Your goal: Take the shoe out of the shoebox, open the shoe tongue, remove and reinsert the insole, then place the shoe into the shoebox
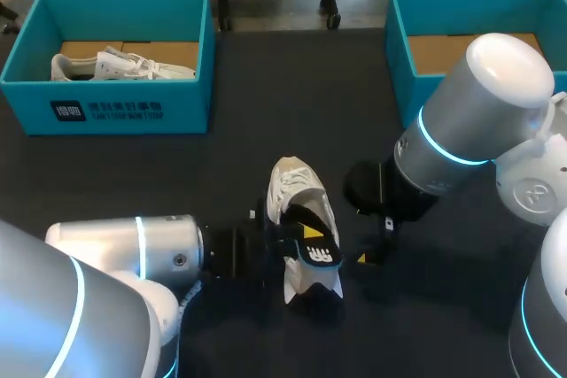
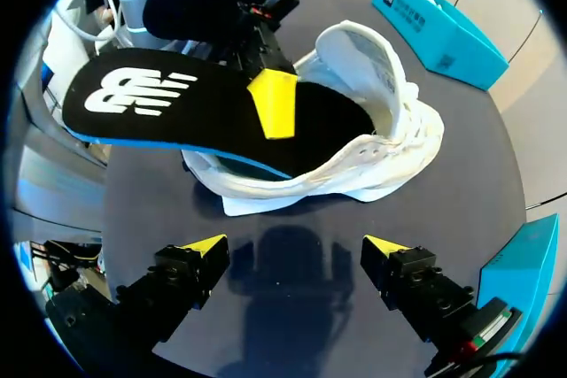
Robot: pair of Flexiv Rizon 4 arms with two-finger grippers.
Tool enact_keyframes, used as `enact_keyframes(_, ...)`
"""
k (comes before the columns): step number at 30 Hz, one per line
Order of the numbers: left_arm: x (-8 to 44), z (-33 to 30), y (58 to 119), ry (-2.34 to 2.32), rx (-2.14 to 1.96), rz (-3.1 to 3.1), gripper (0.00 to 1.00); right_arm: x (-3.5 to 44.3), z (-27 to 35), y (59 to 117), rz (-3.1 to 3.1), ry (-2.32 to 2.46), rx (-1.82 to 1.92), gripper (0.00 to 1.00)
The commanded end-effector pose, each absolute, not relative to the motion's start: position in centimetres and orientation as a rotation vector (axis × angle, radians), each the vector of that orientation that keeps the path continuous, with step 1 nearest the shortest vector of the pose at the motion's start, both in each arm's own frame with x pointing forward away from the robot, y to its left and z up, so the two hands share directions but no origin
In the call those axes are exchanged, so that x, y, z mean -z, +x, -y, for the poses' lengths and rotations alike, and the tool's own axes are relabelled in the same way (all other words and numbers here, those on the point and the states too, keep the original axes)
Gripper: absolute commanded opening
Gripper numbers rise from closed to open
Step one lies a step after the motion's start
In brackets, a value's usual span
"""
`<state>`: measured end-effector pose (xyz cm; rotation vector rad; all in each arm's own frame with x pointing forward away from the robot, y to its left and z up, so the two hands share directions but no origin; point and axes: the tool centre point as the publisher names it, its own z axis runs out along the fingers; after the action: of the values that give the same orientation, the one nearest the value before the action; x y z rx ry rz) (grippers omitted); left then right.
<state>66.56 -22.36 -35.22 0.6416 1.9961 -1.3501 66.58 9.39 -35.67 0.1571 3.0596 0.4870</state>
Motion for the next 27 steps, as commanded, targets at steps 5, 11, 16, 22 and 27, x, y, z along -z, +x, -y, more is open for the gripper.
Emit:
enact_keyframes(5,35.0,23.2,67.1,0.613,1.365,-2.019,0.0,35.8,-9.4,66.5,-3.057,0.158,-0.489,1.0)
enact_keyframes(11,33.7,22.7,66.7,0.567,1.455,-2.036,0.41,35.8,-9.4,66.5,-3.057,0.158,-0.489,1.0)
enact_keyframes(16,32.9,22.1,66.1,0.559,1.527,-2.046,0.36,35.8,-9.4,66.5,-3.057,0.158,-0.489,1.0)
enact_keyframes(22,32.1,22.0,64.6,0.588,1.568,-2.021,0.25,35.8,-9.4,66.5,-3.057,0.158,-0.489,1.0)
enact_keyframes(27,32.1,22.3,63.8,0.624,1.554,-2.005,0.0,35.8,-9.4,66.5,-3.057,0.158,-0.489,1.0)
